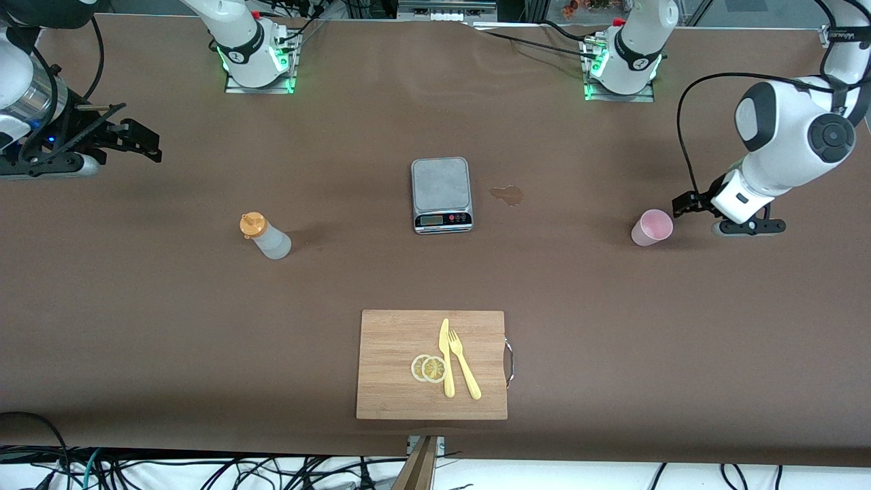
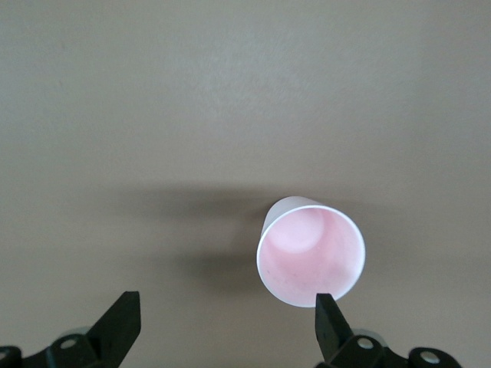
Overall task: Add sauce to pink cup with both arms
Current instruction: 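Reach the left gripper down to the pink cup and grasp it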
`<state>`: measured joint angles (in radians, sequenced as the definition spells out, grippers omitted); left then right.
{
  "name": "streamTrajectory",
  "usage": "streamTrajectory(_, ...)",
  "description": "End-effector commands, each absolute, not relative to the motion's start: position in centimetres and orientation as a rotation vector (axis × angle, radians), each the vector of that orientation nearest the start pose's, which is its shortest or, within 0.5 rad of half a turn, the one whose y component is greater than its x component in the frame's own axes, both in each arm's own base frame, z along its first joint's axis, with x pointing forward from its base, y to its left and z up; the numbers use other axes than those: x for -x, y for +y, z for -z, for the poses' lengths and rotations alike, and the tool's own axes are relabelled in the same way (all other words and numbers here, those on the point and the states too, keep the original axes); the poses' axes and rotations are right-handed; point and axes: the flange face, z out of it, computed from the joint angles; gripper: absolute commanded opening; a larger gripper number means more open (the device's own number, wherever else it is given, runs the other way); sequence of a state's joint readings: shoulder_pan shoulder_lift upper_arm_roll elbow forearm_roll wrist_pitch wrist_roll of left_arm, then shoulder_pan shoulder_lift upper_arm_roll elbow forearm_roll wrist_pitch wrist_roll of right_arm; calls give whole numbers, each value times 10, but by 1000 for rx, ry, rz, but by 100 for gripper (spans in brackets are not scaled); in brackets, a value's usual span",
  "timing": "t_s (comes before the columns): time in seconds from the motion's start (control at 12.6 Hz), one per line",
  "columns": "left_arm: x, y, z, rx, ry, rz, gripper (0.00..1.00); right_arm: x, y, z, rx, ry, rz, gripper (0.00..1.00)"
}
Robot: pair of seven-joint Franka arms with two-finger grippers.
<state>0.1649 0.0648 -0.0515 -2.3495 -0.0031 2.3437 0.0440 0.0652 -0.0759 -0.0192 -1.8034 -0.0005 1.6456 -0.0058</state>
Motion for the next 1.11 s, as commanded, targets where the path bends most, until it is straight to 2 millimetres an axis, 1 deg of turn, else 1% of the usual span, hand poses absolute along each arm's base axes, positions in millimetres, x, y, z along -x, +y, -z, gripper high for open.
streamTrajectory(0.0,-494,56,-286,3142,-170,-79,100,-530,21,-568,3126,-90,-130,100)
streamTrajectory(0.16,-497,56,-270,3145,-174,-74,100,-530,21,-568,3126,-90,-127,100)
streamTrajectory(0.32,-497,56,-263,3146,-179,-86,100,-530,21,-568,3126,-90,-130,100)
streamTrajectory(0.72,-499,53,-235,3147,-204,-76,100,-530,21,-568,3126,-90,-127,100)
streamTrajectory(0.8,-500,51,-232,3148,-200,-81,83,-530,21,-568,3126,-90,-130,100)
streamTrajectory(0.87,-499,51,-227,3148,-200,-93,65,-530,21,-568,3126,-90,-130,100)
streamTrajectory(0.95,-499,50,-225,3149,-198,-91,59,-530,21,-568,3126,-90,-130,100)
streamTrajectory(1.03,-500,50,-220,3158,-225,-88,59,-530,21,-568,3126,-90,-130,100)
